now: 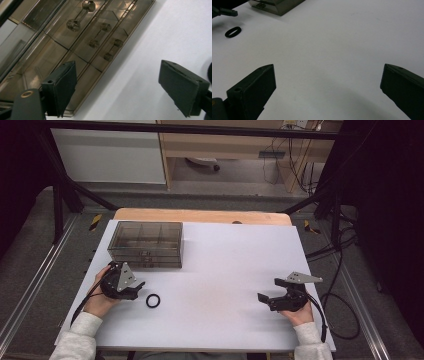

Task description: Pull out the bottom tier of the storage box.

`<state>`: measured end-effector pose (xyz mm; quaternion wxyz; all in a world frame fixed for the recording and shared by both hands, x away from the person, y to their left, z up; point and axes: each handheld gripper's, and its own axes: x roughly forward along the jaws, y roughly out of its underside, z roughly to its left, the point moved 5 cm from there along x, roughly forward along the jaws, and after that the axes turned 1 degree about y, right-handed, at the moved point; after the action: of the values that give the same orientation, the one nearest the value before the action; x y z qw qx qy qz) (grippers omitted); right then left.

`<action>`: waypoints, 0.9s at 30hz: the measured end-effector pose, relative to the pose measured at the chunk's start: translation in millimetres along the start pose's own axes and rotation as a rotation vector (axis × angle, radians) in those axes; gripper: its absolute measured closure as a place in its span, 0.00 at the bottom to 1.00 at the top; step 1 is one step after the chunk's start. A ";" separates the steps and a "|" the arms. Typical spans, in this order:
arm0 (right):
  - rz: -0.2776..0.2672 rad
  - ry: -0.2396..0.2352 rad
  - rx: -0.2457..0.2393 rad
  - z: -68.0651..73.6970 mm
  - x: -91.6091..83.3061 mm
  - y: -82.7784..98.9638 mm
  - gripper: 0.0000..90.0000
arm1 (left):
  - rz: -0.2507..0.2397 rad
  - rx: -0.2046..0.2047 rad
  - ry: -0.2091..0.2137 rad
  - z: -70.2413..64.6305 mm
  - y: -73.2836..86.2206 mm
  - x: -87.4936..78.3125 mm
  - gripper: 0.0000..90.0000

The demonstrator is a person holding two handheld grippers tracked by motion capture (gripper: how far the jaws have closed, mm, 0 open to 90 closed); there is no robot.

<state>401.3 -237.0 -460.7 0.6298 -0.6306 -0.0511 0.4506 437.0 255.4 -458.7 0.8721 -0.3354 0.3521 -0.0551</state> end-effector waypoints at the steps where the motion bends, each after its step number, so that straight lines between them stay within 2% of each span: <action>1: 0.000 0.000 0.001 0.0 0.0 0.0 0.01 | 0.004 0.006 -0.004 -0.2 0.3 1.1 0.18; 10: 0.000 0.000 0.003 -0.1 -0.1 0.0 0.01 | 0.025 0.079 -0.048 -2.8 4.3 10.7 0.24; 15: -0.001 -0.001 0.001 0.0 0.0 -0.2 0.01 | 0.022 0.107 -0.070 -3.5 4.3 13.5 0.26; 17: 0.001 0.000 0.004 0.0 0.3 0.0 0.01 | 0.021 0.134 -0.091 -4.4 3.7 15.0 0.28; 18: 0.001 0.000 0.004 0.0 0.3 0.0 0.01 | 0.021 0.134 -0.091 -4.4 3.7 15.0 0.28; 27: 0.003 0.000 -0.001 -0.5 0.8 0.1 0.01 | 0.037 0.235 -0.140 -9.4 3.5 22.5 0.34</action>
<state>402.0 -236.9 -461.3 0.6290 -0.6309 -0.0504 0.4515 447.2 245.4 -478.8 0.9287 -0.2273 0.2875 -0.0564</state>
